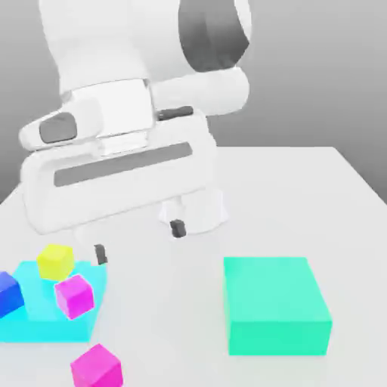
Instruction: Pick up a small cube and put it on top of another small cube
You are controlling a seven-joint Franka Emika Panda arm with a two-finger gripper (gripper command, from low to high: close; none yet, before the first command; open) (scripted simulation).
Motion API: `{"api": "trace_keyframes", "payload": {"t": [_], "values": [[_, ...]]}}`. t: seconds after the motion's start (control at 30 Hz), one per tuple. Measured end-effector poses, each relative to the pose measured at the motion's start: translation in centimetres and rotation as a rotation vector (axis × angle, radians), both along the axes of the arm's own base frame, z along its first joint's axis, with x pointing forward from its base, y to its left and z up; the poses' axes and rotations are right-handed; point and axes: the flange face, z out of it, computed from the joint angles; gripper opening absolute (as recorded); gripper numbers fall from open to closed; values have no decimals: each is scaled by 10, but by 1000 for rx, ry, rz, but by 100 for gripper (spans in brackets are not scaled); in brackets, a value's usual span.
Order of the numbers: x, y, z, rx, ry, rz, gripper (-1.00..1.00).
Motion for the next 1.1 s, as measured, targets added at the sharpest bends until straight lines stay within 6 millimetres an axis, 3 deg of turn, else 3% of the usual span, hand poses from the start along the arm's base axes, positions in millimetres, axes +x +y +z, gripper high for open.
{"api": "trace_keyframes", "payload": {"t": [0.2,0.37,0.5,0.53,0.77,0.93,1.1], "values": [[-7,-26,-87,-91,100,138,0],[-24,-53,-145,-185,180,253,0],[-25,-58,-197,-203,192,274,0],[-26,-58,-209,-202,193,274,-100],[-27,-58,-211,-201,195,275,-100],[-29,-59,-154,-196,197,264,-100],[-51,-76,-121,-161,219,135,-100]]}}
